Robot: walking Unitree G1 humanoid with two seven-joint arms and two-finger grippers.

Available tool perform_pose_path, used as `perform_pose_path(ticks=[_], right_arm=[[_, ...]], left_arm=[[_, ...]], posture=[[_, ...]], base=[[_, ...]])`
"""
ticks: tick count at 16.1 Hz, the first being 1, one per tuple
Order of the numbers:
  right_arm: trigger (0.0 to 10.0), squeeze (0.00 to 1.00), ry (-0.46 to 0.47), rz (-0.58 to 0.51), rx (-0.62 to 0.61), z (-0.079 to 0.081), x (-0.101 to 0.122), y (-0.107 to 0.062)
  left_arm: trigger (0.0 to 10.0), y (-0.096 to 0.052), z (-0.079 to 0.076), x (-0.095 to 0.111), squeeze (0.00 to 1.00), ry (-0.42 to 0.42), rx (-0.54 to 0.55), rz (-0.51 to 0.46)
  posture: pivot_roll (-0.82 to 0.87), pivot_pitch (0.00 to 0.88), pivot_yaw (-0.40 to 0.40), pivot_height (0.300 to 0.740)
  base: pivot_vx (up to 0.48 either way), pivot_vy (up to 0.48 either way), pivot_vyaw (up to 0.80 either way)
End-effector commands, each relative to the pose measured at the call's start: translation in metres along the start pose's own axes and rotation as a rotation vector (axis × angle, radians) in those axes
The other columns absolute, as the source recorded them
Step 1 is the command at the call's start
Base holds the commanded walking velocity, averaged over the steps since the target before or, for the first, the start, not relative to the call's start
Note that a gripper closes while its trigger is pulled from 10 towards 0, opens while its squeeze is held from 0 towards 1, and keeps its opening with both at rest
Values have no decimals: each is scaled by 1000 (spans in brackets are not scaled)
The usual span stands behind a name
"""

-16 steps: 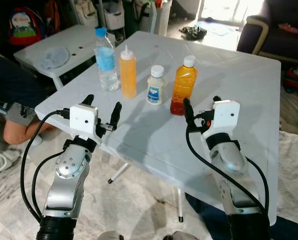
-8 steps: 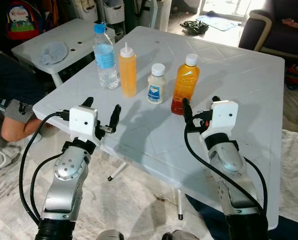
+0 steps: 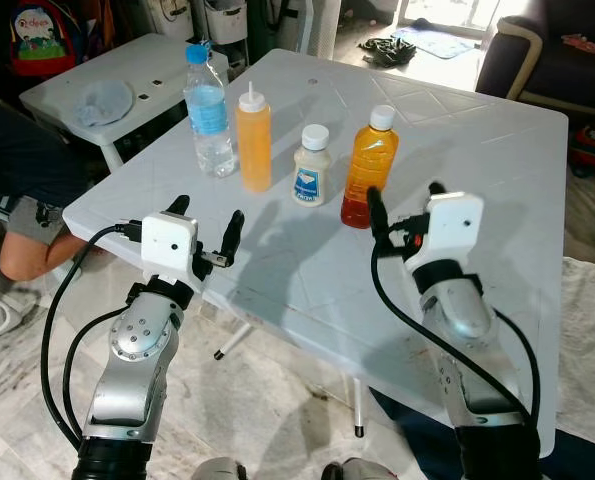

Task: Restocking fridge

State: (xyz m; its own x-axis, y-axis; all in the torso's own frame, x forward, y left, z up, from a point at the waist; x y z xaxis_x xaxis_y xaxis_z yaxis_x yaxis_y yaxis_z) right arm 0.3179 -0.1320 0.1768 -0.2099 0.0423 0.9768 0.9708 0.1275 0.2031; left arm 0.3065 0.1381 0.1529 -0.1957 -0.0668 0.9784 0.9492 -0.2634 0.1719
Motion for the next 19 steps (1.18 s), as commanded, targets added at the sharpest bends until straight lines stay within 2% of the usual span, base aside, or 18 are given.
perform_pose_path(ticks=[1, 5, 8, 10, 14, 19], right_arm=[[10000, 0, -14, -43, 13, 2, 12, 2], [10000, 0, -21, -60, 18, 2, 19, 4], [10000, 0, -65, -100, 73, 4, 30, 13], [10000, 0, -61, -102, 94, 3, 32, 19], [10000, 0, -40, -110, 181, 13, 36, 30], [10000, 0, -71, -122, 154, 4, 41, 48]], left_arm=[[10000, 0, -1, 1, 0, 5, -3, 3], [10000, 1, -1, 1, 0, 3, -6, 2], [10000, 1, -1, 1, 0, 3, -6, 1], [10000, 1, -1, 1, 0, 2, -6, 0], [10000, -2, 0, 2, 0, 6, 2, -1], [10000, -3, 0, 3, 0, 11, -6, 1]], posture=[[1, 78, 2, 740], [-1, 77, 4, 740], [-4, 77, 5, 740], [4, 78, 0, 740], [19, 82, -1, 740], [35, 92, 1, 740]], base=[[0, 0, 0], [0, 0, 0], [0, 0, 0], [0, 0, 0], [0, 0, 0], [0, 0, 0]])
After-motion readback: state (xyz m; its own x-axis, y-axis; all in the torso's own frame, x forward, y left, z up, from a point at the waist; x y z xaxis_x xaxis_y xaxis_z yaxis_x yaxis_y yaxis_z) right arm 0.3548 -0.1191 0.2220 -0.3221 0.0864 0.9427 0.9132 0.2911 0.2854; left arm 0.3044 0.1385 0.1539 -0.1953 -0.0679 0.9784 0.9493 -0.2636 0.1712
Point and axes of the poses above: a point about 5 cm out from each wrist's last joint towards the gripper, its own y axis pointing out of the wrist towards the gripper, its own x axis along the axis of the wrist's last joint, z = x × y, the point moved 3 cm from there along y, pointing out of the wrist towards the gripper
